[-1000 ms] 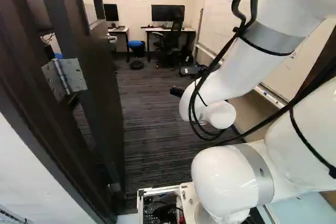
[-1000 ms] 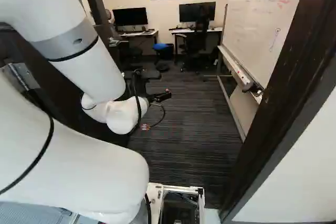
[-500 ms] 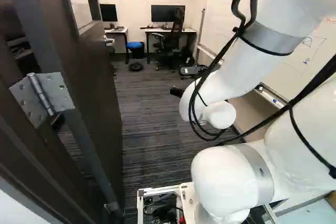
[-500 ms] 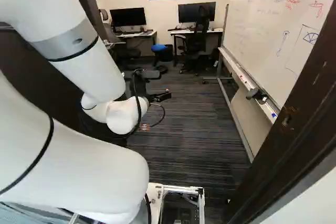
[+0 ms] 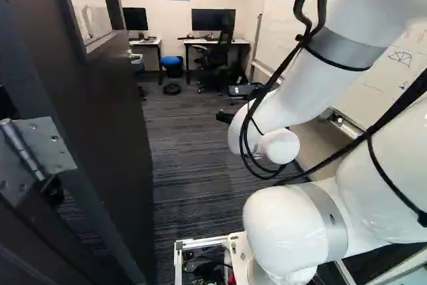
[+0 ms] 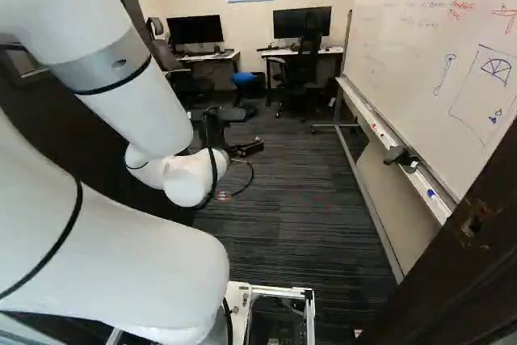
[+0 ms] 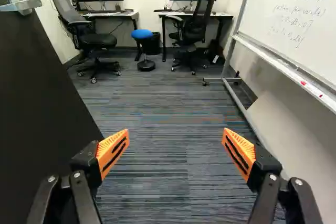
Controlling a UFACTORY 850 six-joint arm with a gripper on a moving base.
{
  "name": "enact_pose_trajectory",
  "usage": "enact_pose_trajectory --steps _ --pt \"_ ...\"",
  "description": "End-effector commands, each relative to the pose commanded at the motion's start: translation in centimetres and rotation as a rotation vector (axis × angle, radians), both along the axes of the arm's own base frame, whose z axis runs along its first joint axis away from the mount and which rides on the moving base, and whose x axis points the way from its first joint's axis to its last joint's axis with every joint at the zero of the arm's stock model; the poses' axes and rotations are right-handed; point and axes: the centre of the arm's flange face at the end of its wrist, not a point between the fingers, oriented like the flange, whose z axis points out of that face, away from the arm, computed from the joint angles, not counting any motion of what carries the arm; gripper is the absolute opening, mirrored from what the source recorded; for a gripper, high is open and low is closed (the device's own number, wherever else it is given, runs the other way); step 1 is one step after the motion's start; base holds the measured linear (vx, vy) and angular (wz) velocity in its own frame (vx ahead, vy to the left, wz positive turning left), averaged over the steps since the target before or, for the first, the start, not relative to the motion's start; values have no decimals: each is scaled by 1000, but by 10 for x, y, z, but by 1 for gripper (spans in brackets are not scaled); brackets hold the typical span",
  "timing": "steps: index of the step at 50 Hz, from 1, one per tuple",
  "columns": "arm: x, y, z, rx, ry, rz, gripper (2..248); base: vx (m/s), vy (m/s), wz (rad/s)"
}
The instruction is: Open the door and move inside
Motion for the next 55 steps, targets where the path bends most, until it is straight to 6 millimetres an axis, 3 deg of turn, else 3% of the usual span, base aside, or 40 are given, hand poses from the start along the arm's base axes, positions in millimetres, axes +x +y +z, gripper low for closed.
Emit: enact_pose_trajectory --steps 55 --pt "0 0 0 0 0 0 247 200 2 -4"
